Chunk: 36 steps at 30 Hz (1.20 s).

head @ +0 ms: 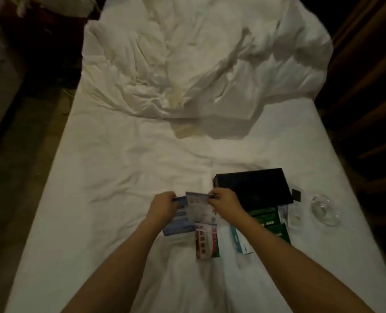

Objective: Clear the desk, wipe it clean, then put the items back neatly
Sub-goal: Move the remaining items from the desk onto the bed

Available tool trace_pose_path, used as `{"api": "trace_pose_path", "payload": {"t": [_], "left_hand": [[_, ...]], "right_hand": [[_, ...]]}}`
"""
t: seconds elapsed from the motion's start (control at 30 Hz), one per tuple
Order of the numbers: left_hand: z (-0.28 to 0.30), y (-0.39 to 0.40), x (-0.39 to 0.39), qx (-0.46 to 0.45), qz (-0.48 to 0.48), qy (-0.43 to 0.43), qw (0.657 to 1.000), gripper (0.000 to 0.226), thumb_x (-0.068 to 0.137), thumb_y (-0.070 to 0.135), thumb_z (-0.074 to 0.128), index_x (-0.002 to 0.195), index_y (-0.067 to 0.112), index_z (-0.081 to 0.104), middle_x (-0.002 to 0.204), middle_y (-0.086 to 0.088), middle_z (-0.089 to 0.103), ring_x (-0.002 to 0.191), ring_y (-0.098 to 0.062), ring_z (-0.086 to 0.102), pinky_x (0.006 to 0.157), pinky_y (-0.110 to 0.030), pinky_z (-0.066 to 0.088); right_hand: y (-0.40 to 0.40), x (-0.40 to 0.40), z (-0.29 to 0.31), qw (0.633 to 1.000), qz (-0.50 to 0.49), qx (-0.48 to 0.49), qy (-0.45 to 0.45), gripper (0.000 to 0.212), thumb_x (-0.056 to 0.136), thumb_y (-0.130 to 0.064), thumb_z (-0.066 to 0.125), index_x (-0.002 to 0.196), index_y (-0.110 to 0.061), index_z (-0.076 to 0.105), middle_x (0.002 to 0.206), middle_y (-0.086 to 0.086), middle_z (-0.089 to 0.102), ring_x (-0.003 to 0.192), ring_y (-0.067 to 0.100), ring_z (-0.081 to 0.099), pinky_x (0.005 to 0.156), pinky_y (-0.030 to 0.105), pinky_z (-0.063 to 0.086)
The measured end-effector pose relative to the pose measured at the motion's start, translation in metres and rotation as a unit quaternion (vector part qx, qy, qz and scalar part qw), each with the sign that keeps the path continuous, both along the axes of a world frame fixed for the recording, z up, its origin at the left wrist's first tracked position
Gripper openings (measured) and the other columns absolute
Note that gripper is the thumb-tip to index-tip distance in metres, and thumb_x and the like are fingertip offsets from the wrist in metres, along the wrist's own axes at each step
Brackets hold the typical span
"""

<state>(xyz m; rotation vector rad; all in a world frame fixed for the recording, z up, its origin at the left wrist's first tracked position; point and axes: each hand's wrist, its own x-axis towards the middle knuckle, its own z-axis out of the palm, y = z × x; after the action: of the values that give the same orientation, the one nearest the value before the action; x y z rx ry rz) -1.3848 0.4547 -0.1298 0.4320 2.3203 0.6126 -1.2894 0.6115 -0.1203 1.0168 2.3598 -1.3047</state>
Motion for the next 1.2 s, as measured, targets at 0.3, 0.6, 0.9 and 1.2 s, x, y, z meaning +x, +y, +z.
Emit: {"api": "trace_pose_path", "payload": {"t": [0.3,0.6,0.9,1.2], "left_hand": [[-0.030,0.011,-0.032,0.011,-0.011,0.090,0.996,0.043,0.090,0.012,0.056,0.131,0.005,0.050,0.134,-0.018,0.046,0.123,-0.034,0.041,0.099,-0.030,0.027],[0.018,-0.011,-0.027,-0.046,-0.059,0.064,0.995,0.037,0.092,0.014,0.052,0.128,0.011,0.054,0.133,-0.012,0.049,0.124,-0.026,0.044,0.101,-0.031,0.035],[0.106,-0.002,0.023,-0.026,-0.136,0.096,0.986,0.034,0.089,0.016,0.055,0.123,0.015,0.059,0.128,-0.006,0.057,0.115,-0.021,0.054,0.099,-0.029,0.041],[0.190,0.045,0.121,0.003,-0.331,0.169,0.928,0.030,0.095,0.016,0.047,0.122,0.009,0.058,0.121,-0.011,0.062,0.108,-0.026,0.059,0.087,-0.031,0.045]], "right_hand": [[0.019,-0.021,-0.024,0.994,-0.008,0.110,0.013,0.057,0.088,-0.012,0.063,0.138,-0.004,0.037,0.136,0.015,0.036,0.123,0.028,0.041,0.099,0.030,0.037],[0.026,0.003,0.021,0.973,0.077,0.209,-0.059,0.038,0.091,-0.014,0.060,0.124,-0.004,0.045,0.130,0.014,0.042,0.119,0.025,0.042,0.095,0.031,0.040],[0.012,0.068,0.101,0.957,0.116,0.250,-0.086,0.030,0.091,-0.018,0.059,0.117,-0.007,0.048,0.122,0.011,0.048,0.112,0.024,0.047,0.089,0.030,0.042],[0.019,0.205,0.185,0.968,0.004,0.247,-0.034,0.023,0.091,-0.013,0.055,0.112,-0.004,0.053,0.117,0.013,0.054,0.111,0.028,0.053,0.082,0.027,0.041]]}}
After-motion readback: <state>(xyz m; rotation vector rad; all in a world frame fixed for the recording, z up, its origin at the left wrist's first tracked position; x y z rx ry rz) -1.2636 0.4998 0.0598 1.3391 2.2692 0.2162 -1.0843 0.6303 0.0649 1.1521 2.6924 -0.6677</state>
